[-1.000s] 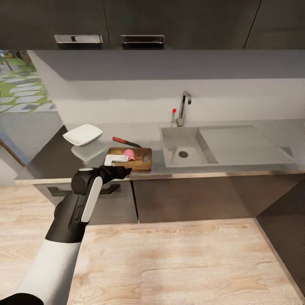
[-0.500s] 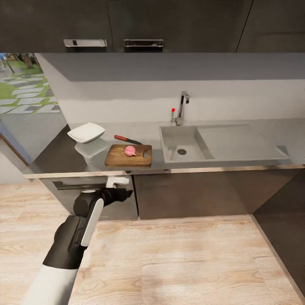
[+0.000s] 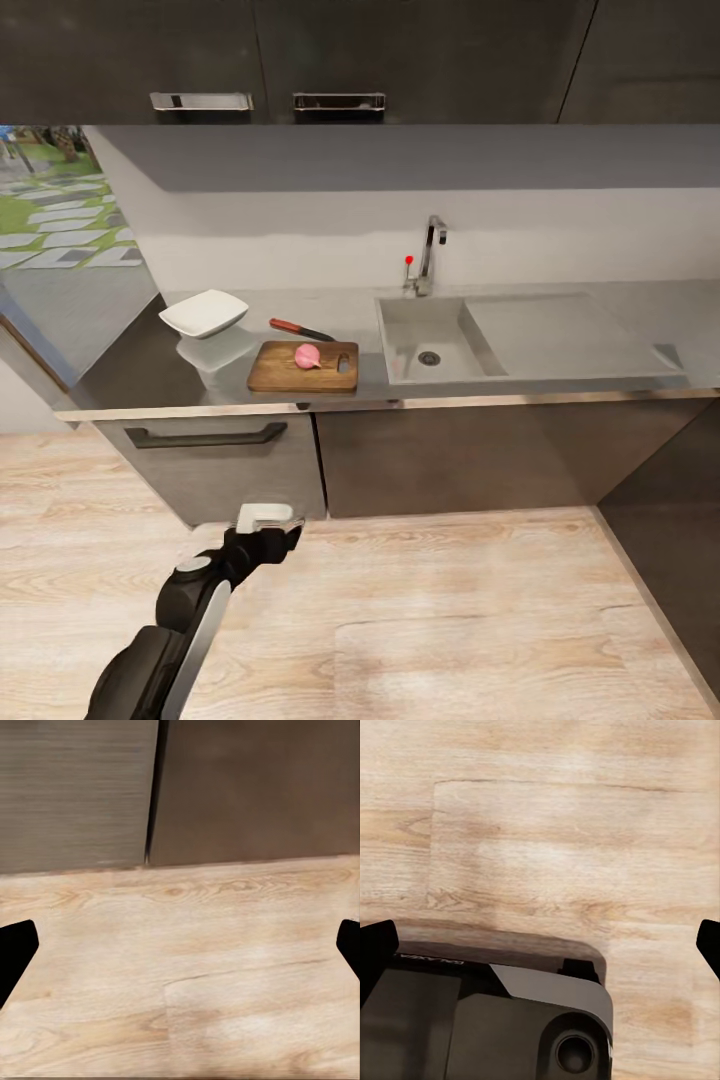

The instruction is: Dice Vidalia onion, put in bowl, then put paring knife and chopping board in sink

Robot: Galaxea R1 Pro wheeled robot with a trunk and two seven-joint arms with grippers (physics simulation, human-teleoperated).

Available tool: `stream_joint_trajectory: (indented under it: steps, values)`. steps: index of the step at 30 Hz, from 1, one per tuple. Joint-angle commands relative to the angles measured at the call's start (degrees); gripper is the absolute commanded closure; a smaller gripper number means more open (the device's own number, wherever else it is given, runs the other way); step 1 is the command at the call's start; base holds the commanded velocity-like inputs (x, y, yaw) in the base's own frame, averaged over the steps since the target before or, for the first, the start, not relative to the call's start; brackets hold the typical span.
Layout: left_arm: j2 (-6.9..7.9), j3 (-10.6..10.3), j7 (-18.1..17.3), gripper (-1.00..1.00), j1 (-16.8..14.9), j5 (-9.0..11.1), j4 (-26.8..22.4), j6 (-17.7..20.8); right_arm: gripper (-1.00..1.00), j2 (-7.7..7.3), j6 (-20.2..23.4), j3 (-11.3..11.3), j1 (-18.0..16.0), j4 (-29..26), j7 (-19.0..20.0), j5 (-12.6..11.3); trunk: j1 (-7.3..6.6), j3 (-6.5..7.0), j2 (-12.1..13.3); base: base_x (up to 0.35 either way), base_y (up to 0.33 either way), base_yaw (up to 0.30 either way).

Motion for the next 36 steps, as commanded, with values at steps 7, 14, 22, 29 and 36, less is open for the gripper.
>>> stream_joint_trajectory:
  steps: [7, 14, 22, 29, 36]
  values:
    - [1.99, 0.0, 0.3, -1.0, 7.6, 0.5, 0.0, -7.5, -1.0, -0.06, -0.2, 0.4, 0.0, 0.1, 0.0, -0.4, 0.02, -0.07, -0.1, 0.0, 0.0, 0.0]
    - [4.63, 0.0, -0.6, -1.0, 16.7, 0.7, 0.1, -18.0, -1.0, -0.08, -0.2, 0.4, 0.0, 0.1, 0.0, -0.4, 0.02, -0.07, -0.1, 0.0, 0.0, 0.0]
    - [6.47, 0.0, -3.3, -1.0, 26.6, 0.4, 0.0, -28.7, -1.0, -0.15, -0.2, 0.4, 0.0, 0.1, 0.0, -0.4, 0.02, -0.07, -0.1, 0.0, 0.0, 0.0]
    - [6.66, 0.1, -3.1, -1.0, 31.6, 0.5, 0.7, -33.7, -1.0, -0.18, -0.2, 0.3, 0.0, 0.1, 0.0, -0.4, 0.02, -0.07, -0.1, 0.0, 0.0, 0.0]
    - [6.39, 0.3, -2.7, -1.0, 32.7, 0.7, 5.7, -34.6, -1.0, -0.26, -0.3, 0.3, 0.0, -1.3, -0.1, -0.3, 0.02, -0.07, -0.1, 0.0, 0.0, 0.0]
